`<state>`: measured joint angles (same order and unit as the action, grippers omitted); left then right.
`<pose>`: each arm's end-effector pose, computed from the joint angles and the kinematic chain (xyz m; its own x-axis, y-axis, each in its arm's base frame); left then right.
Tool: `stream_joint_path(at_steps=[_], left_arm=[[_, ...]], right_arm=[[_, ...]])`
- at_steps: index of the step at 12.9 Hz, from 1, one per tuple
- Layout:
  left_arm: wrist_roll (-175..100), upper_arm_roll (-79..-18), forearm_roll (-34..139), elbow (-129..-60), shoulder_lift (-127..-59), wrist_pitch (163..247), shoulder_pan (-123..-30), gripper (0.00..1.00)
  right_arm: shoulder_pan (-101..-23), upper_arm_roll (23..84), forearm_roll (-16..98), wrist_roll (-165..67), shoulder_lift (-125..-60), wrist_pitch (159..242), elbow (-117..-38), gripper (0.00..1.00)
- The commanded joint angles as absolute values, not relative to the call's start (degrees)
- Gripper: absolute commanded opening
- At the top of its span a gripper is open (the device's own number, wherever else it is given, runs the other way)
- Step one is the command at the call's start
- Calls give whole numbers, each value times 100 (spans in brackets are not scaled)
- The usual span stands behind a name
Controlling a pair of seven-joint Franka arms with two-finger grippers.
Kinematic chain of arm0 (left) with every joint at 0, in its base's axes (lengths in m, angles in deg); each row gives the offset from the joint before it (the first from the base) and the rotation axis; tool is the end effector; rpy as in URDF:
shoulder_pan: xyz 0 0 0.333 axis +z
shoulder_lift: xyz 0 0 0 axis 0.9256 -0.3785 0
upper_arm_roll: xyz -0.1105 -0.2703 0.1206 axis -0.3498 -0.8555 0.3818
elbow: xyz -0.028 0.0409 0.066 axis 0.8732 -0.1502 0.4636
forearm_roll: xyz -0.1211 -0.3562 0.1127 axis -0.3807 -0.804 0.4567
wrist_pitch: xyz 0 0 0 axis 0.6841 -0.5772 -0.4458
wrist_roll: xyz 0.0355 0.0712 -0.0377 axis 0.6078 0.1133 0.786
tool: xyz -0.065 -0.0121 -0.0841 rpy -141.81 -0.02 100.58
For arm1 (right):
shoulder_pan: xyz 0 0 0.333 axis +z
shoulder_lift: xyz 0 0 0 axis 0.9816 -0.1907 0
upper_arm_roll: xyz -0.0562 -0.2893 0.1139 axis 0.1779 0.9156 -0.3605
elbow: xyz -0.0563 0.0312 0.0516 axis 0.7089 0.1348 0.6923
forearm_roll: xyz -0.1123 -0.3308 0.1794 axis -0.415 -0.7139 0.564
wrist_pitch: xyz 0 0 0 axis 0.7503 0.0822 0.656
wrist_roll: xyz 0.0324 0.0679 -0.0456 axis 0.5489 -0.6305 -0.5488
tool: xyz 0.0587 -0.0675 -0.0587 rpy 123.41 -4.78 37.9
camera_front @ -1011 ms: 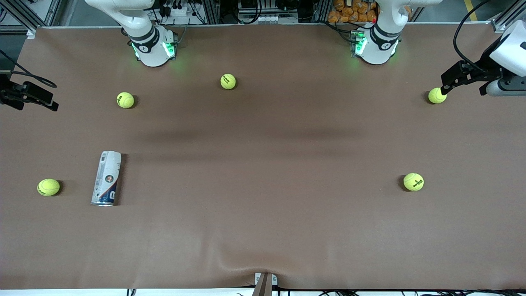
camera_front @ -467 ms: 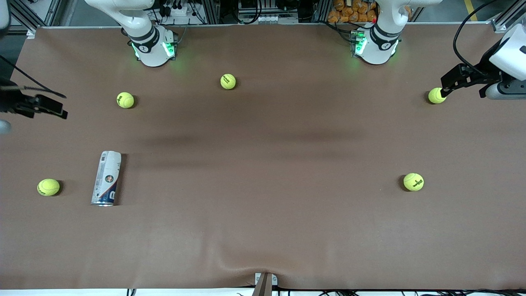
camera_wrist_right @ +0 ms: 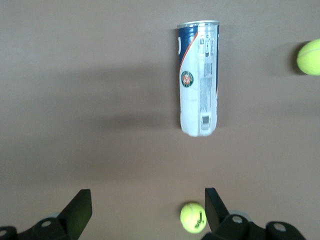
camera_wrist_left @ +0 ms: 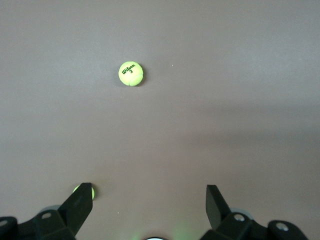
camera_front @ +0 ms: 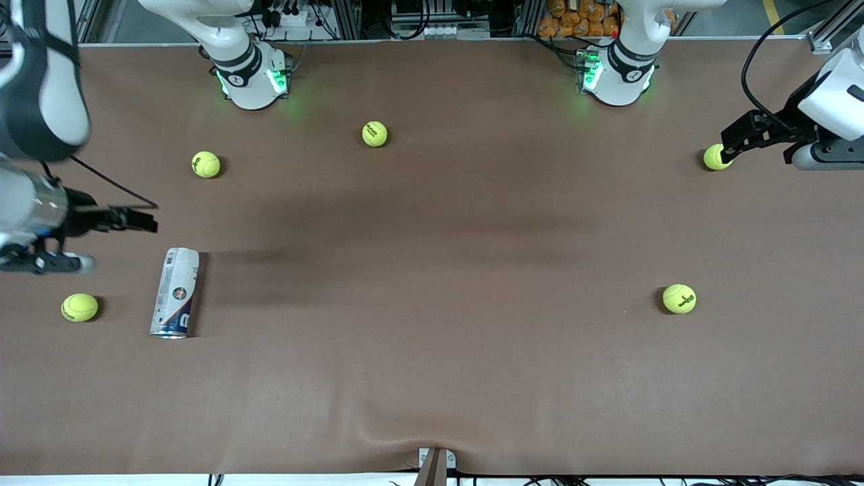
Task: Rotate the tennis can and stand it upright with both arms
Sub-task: 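Lower the right gripper over the can and close on its body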
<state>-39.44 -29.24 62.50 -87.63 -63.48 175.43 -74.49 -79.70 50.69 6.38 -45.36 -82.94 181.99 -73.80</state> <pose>0.5250 -0.0517 0.6336 0.9994 -0.0241 -0.0254 -0.0246 -0.9995 -0.0187 0.6088 -0.0313 0.4473 0.9763 -0.0413 -0.2124 -0.0479 -0.9985 -0.0262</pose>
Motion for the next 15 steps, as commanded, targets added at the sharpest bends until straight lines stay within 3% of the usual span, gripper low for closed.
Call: stream_joint_path(at_steps=[1,8,15], left_arm=[[-4063,-2949,6254,-8660,-6430,17439,-7400,100],[-4063,-2958,6263,-8661,-6510,17457,-7409,100],[-4063,-2958,6263,-8669,-6589,17492,-7409,100]], right_arm=[[-8032,5047,568,-4542,-8450,19061,-8068,100],[-8550,5047,533,-5684,-9715,20513,-8184,100],[-8647,5047,199,-5826,-10366,21455,-8140,100]])
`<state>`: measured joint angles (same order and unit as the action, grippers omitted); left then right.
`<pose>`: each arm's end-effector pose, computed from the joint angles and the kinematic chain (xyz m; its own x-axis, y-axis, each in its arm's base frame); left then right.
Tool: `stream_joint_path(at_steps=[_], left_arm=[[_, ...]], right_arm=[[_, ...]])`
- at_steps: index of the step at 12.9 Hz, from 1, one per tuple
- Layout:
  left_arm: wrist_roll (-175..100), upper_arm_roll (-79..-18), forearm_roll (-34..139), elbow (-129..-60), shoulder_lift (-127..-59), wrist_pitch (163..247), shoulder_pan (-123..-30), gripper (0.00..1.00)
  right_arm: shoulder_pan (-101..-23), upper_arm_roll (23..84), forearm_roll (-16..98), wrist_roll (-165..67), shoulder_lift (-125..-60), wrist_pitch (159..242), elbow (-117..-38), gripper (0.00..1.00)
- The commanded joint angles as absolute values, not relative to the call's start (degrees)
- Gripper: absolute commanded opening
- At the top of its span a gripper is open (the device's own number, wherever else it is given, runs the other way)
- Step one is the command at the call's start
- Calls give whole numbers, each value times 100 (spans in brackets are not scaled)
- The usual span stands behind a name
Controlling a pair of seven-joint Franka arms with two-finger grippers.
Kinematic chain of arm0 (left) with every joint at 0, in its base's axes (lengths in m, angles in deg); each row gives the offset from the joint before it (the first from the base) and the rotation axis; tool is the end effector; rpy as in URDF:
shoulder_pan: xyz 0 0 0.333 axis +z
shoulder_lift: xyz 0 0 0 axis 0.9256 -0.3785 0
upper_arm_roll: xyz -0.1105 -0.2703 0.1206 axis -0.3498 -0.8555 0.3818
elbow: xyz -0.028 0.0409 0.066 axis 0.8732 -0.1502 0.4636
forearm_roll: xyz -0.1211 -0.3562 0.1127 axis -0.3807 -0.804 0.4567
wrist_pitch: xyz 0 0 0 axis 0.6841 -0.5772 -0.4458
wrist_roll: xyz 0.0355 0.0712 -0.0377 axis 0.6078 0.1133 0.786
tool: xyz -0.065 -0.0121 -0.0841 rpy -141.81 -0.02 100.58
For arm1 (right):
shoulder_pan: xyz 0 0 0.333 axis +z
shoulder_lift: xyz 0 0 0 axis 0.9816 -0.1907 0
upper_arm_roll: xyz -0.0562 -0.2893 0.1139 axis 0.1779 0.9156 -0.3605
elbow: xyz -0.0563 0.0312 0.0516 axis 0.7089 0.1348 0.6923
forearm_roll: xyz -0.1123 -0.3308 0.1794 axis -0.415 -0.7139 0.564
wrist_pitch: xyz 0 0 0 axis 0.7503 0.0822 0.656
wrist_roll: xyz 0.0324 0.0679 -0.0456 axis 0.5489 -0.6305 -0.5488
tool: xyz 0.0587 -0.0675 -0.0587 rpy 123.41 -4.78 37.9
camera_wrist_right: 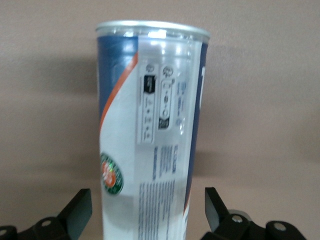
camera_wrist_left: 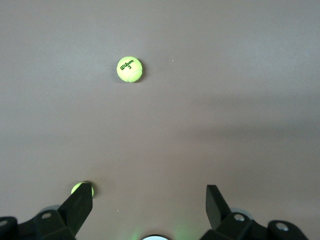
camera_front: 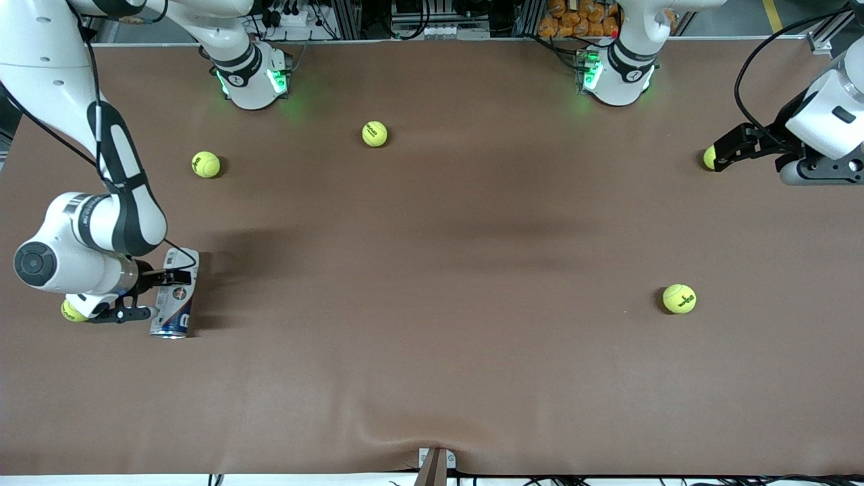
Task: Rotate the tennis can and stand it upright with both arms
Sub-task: 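Lower the right gripper over the can and close on its body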
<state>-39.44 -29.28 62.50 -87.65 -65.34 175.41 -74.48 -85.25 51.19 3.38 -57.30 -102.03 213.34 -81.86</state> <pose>0.5344 -0.0531 0.6161 0.9980 -0.0245 -0.0584 -0.0258 -0.9994 -0.0218 0.6298 -0.1039 0.2132 0.9857 0.0825 -0.1468 0.0849 -0.9963 0.0098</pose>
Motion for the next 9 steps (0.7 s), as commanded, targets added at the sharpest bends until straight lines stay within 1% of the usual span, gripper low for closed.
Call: stream_joint_path(at_steps=[1,4,5,6,7,9], left_arm=[[-4063,-2958,6263,-8669,-6589,17492,-7409,100],[-4063,-2958,6263,-8669,-6624,17501,-7409,100],[-4063,-2958,6263,-8669,-6633,17501,-7409,100],[-4063,-2958,6271,-8678,-6641,17501,-7409,100],[-4063,-2958,6271,-8678,-6676,17501,-7409,100],[-4063,-2958,6271,-8669,-6703,17518,-7409,100]], right_arm=[[-8648,5047,208,-5826,-10472,21533,-8123,100],[-8709,5038,234,-5817,-10596,21762,-8122,100],[-8709,5038,251,-5808,-10622,21824,-8122,80],[-8709,5038,269,-5808,-10631,21833,-8122,48],[-8700,5038,269,-5808,-10622,21824,-8105,40],[-8630,5038,269,-5808,-10561,21763,-8009,41]])
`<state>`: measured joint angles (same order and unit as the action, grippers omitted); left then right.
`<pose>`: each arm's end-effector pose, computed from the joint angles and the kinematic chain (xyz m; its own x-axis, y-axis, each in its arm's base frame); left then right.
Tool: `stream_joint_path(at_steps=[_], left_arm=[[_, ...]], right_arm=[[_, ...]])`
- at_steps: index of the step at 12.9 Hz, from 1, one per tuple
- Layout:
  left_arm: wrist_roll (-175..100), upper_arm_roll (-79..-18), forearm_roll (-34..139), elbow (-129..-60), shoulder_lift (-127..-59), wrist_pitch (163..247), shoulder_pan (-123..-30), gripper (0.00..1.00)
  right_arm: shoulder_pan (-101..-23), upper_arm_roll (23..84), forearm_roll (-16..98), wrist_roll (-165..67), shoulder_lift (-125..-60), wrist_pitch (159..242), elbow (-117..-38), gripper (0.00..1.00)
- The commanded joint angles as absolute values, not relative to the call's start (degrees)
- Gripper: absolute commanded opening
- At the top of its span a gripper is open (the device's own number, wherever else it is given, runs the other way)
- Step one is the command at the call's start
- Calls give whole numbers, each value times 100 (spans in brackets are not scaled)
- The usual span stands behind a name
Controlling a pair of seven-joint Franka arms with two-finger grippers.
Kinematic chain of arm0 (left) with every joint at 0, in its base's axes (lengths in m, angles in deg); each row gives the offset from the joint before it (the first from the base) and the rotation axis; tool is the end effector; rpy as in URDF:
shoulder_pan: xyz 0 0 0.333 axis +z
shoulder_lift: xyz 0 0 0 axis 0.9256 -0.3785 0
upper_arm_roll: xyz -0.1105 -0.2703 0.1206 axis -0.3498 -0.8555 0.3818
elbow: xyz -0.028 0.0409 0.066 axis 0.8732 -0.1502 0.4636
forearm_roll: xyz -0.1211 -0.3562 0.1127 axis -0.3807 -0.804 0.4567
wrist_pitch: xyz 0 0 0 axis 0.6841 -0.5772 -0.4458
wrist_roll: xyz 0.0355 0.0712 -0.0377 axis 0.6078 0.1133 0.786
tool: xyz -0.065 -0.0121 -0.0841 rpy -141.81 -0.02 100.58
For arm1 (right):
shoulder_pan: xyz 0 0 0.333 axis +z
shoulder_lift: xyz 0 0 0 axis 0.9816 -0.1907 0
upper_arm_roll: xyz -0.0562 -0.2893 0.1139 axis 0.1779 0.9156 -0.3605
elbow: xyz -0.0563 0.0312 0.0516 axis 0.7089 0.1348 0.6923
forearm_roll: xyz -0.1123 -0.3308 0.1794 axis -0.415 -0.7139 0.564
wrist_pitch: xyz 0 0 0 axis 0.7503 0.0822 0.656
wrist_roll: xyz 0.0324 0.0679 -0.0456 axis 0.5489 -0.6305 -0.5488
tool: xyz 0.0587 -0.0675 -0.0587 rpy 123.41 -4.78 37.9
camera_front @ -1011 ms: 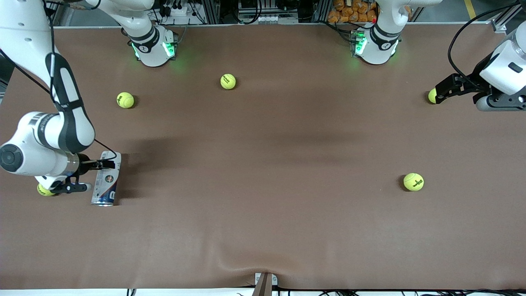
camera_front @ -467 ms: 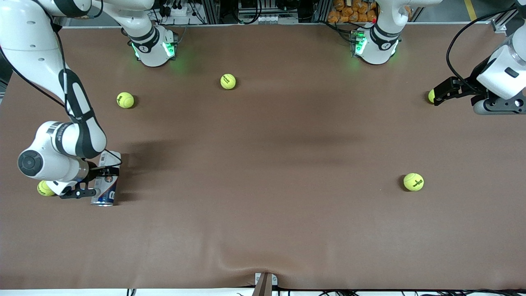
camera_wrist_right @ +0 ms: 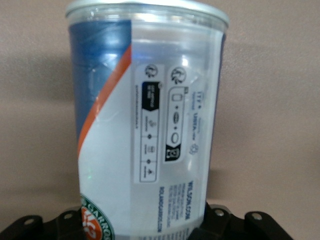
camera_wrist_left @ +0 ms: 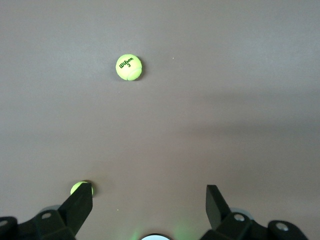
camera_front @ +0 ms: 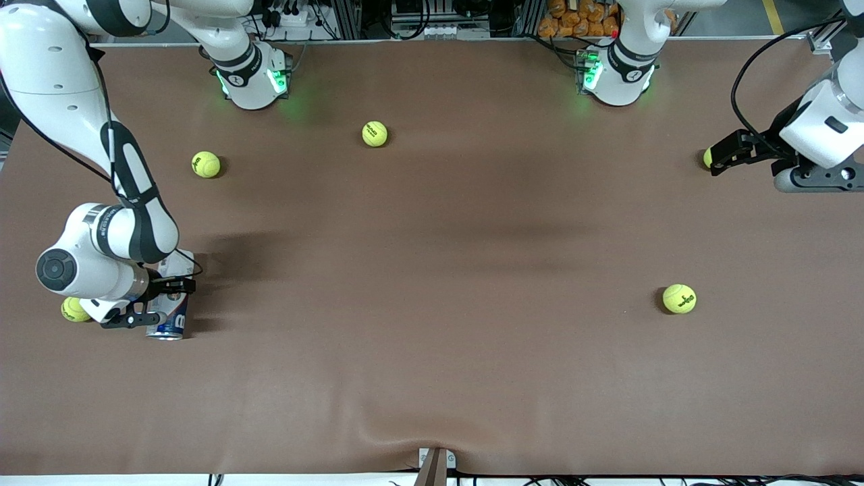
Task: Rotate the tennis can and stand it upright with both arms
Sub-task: 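Lower the right gripper over the can and close on its body, then lift the can with the right gripper and carry it to mid-table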
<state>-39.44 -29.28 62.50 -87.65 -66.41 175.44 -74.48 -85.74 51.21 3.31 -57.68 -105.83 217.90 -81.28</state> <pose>0.5396 -0.0537 0.6060 0.9968 -0.0243 -0.0764 -0.0262 -0.9994 -0.0234 0.6326 -0.1101 0.1806 0.9886 0.0843 -0.1252 0.0871 -0.9960 0.0176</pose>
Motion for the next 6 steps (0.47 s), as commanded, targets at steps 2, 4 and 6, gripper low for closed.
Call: stream_joint_path(at_steps=[2,4,6], left_arm=[[-4063,-2958,6271,-8678,-6712,17545,-7409,100],[-4063,-2958,6271,-8669,-6712,17554,-7409,100],[-4063,-2958,6271,-8678,-6729,17571,-7409,100]], right_arm=[[-8577,5012,269,-5921,-10395,21728,-7894,46],[-8420,5011,269,-6080,-10149,21693,-7868,48],[-8323,5003,278,-6290,-9946,21491,-7850,48]])
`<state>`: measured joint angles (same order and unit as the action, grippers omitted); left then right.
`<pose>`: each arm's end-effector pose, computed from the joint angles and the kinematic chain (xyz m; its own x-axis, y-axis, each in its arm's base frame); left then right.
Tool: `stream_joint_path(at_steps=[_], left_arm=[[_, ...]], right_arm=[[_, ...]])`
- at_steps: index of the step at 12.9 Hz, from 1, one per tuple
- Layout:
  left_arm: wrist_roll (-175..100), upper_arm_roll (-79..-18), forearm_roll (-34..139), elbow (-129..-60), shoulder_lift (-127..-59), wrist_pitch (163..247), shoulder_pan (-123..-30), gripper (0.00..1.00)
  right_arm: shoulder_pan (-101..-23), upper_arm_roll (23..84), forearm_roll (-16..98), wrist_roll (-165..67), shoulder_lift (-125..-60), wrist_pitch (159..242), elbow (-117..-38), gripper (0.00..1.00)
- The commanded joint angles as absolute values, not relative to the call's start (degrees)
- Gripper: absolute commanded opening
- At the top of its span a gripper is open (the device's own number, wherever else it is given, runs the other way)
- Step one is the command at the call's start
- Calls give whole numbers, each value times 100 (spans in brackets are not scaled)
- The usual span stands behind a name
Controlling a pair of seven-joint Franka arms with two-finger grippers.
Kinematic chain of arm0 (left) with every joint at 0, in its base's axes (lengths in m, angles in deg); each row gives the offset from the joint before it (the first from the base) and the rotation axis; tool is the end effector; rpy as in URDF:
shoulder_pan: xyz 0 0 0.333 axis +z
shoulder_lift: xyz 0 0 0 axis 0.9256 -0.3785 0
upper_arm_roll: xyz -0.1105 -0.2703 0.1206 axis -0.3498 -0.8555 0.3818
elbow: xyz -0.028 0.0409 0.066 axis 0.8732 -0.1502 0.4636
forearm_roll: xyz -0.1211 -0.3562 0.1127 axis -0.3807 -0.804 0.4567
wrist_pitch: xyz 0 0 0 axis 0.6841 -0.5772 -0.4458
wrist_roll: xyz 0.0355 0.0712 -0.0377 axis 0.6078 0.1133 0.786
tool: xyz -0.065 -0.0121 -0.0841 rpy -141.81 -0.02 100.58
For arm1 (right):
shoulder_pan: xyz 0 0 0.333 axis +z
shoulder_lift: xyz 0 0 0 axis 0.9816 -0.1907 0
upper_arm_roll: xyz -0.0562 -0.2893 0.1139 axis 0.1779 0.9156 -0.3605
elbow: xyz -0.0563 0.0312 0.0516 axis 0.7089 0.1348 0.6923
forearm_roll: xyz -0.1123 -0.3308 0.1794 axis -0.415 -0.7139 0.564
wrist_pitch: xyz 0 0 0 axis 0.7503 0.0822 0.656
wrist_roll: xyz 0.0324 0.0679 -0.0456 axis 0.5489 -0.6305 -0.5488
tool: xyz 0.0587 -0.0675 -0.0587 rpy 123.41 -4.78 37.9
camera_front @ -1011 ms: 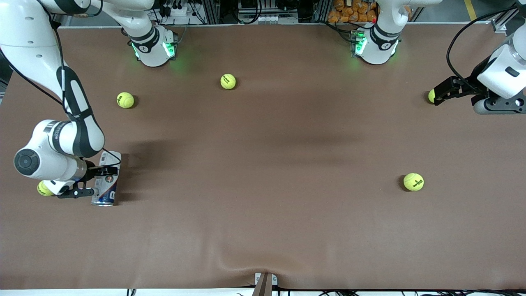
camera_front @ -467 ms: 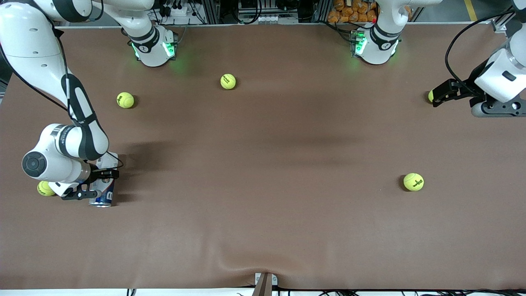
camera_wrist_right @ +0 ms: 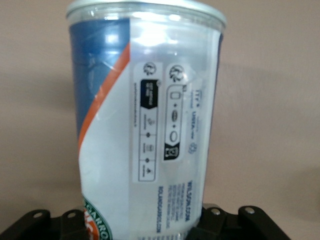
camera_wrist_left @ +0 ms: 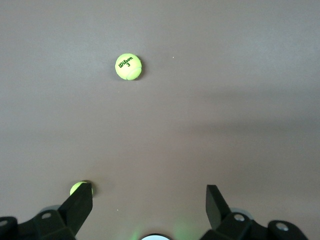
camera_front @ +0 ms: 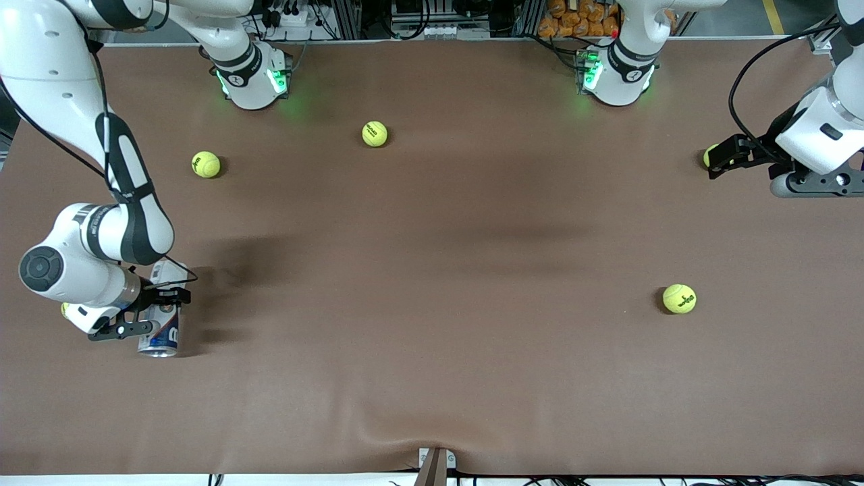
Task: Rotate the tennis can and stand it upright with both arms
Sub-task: 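Lift the can with the right gripper and carry it to mid-table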
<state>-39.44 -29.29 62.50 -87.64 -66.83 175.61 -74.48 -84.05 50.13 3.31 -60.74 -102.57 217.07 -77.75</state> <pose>0.5419 -0.0541 0.6024 0.9964 -0.0245 -0.0806 -0.0265 -0.9994 -0.0239 0.6628 -0.0824 0.2413 0.9829 0.1824 -0.0236 0.1831 -0.9827 0.0295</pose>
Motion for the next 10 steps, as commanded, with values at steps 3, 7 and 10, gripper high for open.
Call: stream_joint_path(at_steps=[3,7,10], left_arm=[[-4063,-2958,6271,-8643,-6738,17571,-7418,100],[-4063,-2975,6271,-8643,-6721,17571,-7418,100],[-4063,-2975,6271,-8643,-6738,17597,-7409,100]], right_arm=[[-8270,4862,234,-6546,-9639,21429,-7771,48],[-7929,4757,269,-7248,-9523,21288,-7464,48],[-7182,4642,260,-7276,-9550,21288,-7411,48]])
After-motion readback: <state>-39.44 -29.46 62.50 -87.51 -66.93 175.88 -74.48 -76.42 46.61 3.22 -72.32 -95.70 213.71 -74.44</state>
